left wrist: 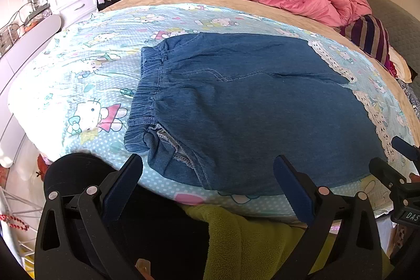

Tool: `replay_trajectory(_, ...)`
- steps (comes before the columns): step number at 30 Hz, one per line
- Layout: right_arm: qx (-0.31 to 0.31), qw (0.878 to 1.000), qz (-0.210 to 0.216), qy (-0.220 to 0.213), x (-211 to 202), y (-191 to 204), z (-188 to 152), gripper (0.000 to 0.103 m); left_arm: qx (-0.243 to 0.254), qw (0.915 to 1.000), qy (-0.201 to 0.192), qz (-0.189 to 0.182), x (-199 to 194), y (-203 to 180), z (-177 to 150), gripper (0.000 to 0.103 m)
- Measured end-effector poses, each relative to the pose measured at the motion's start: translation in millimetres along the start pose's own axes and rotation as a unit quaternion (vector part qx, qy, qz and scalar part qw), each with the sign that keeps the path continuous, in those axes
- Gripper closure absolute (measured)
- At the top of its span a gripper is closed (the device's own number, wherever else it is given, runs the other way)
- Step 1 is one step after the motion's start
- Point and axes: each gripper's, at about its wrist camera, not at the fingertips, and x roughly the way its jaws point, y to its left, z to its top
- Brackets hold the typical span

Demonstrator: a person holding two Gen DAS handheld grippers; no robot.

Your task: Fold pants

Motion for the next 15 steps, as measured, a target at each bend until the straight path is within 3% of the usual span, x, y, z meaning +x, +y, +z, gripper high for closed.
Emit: replay_trajectory(15,0.0,1.0,0.001,0.0,0.2,0.2,-0.2,0.008,0.0,1.0,0.0,0.001,-0.4,0.8,-0.1,0.004)
